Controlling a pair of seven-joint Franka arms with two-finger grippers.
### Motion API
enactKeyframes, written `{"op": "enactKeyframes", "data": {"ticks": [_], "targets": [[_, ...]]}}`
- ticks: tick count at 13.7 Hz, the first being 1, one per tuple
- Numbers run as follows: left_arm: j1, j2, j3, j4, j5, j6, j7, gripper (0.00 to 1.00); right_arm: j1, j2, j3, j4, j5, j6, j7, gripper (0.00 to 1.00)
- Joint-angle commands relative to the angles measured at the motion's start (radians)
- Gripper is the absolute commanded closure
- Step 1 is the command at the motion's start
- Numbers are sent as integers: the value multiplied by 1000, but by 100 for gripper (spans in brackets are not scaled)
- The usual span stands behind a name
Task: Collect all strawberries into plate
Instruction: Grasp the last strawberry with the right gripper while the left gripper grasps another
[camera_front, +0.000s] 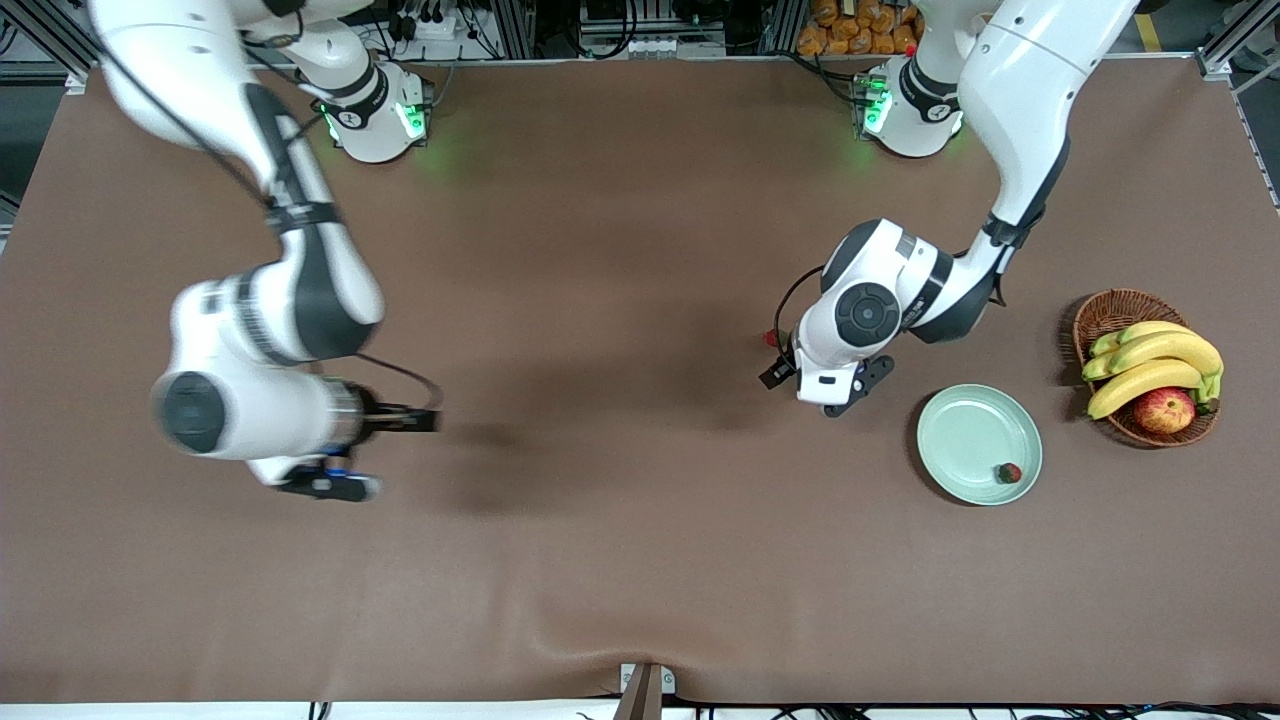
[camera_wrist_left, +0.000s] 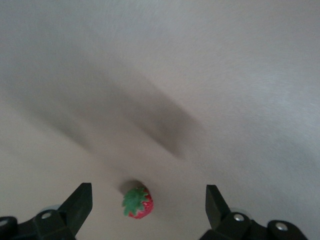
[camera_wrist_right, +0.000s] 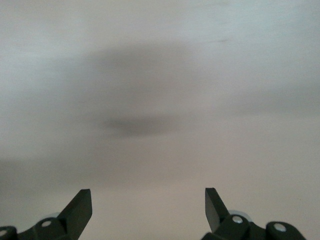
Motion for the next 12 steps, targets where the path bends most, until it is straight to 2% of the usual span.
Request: {"op": "enactKeyframes", "data": {"ticks": [1, 2, 4, 6, 8, 10, 12], "targets": [[-32, -41, 2, -101, -1, 117, -160, 0, -132, -98, 15, -157, -88, 27, -158, 0], [-30, -41, 2, -107, 5, 120, -181, 0, -177, -100, 9, -163, -125, 26, -217, 0], [-32, -42, 2, -136, 7, 123, -190, 0, -238, -130, -43, -203, -131, 26, -346, 0], [-40, -45, 5, -167, 8, 134, -199, 0, -245, -161, -119, -272, -131, 61, -407, 0], [-40, -56, 4, -174, 21, 134, -211, 0, -246, -184, -181, -358, -131, 162, -456, 0], [-44, -50, 4, -173, 22, 136, -219, 18, -271, -180, -207, -427, -131, 303, -499, 0], [-46, -46, 4, -174, 22, 148, -221, 24, -306, -175, -207, -501, -130, 410, -528, 0]]}}
